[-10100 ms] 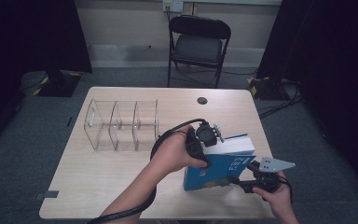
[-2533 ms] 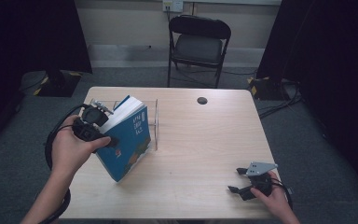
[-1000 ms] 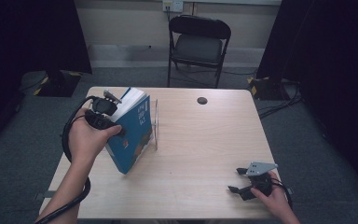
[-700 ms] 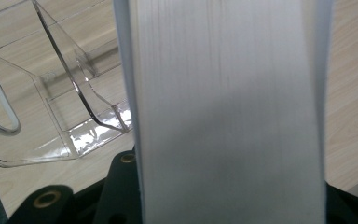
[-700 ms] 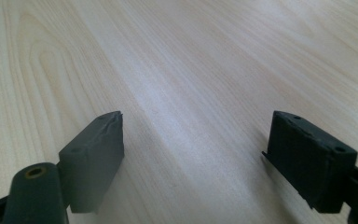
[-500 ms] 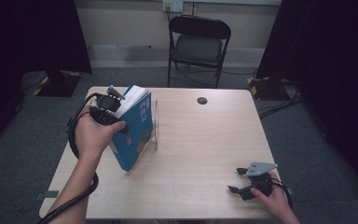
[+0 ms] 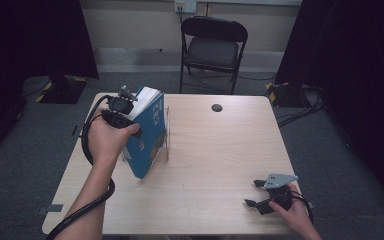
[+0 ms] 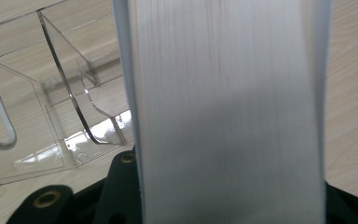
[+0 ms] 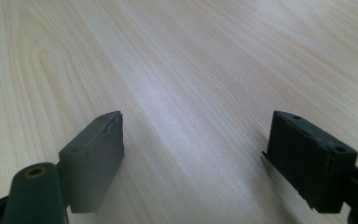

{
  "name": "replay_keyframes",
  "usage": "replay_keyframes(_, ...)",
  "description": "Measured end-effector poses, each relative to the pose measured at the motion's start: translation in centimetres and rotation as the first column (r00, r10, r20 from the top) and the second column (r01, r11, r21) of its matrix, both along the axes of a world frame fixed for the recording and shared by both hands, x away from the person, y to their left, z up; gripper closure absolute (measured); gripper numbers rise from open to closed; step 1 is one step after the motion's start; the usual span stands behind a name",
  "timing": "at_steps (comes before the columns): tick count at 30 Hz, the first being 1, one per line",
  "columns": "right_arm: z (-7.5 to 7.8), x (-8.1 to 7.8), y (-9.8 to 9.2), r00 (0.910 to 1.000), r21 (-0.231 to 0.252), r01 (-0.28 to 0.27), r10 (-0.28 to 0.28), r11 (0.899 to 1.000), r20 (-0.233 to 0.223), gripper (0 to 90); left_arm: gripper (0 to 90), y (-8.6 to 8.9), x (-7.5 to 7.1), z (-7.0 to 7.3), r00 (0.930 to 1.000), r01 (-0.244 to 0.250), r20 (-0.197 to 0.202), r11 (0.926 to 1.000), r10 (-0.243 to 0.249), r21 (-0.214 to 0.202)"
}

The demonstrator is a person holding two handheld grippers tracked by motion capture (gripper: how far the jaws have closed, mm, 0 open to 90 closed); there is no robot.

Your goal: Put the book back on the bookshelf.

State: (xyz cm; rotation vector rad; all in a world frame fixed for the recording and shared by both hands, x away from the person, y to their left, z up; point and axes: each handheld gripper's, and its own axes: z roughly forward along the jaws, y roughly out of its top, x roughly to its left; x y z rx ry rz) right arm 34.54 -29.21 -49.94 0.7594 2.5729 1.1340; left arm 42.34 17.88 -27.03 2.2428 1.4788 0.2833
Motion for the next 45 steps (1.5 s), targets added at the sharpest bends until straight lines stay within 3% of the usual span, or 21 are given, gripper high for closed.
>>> replay_keyframes(16,0.0,0.0,0.0,1.0,0.0,0.0,0.0,1.0,0.0,18.2,62.1,-0.9,1.2,-0.5,0.9979,-0.065,0.0,0.9978,0.065,-0.009)
replay_keyframes(20,0.0,0.0,0.0,1.0,-0.001,0.001,-0.001,1.0,0.001,18.2,62.2,-1.2,1.4,-0.3,0.998,-0.063,-0.003,0.998,0.063,0.005)
replay_keyframes(45,0.0,0.0,0.0,1.0,-0.001,0.001,-0.001,1.0,0.003,18.2,62.2,-1.5,2.4,-0.5,0.991,-0.131,0.028,0.9913,0.131,-0.012)
